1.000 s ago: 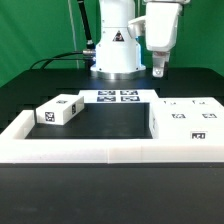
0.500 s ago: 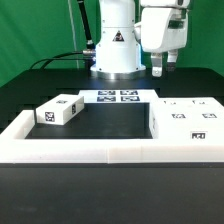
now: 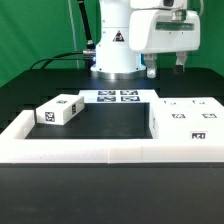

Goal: Assemble cabinet

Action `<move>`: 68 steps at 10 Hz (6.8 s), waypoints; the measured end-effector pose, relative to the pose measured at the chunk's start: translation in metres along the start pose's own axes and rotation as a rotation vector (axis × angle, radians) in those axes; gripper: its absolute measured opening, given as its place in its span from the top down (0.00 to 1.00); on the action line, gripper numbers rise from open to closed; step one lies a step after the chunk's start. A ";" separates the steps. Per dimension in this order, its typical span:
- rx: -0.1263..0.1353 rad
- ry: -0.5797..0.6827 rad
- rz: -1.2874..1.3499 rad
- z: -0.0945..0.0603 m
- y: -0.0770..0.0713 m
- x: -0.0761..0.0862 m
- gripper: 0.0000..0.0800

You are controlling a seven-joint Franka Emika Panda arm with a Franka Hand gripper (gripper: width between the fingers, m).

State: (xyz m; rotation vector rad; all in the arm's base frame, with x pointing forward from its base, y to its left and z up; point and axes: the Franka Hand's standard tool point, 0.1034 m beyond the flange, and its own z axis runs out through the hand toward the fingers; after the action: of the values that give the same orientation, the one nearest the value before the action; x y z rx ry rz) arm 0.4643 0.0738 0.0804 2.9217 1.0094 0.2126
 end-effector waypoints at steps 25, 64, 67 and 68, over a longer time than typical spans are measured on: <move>-0.022 0.173 0.577 0.076 0.006 0.016 0.00; 0.077 -0.030 0.424 -0.032 0.051 0.051 1.00; 0.080 -0.037 0.427 -0.035 0.050 0.058 1.00; 0.080 -0.038 0.428 -0.035 0.051 0.057 1.00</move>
Offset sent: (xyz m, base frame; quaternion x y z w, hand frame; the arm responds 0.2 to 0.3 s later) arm 0.0000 0.0000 0.0000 0.0000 0.0000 0.1938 0.9810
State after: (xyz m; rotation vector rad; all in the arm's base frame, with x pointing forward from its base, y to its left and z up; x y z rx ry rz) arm 0.5348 0.0693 0.1256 3.1655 0.3840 0.1310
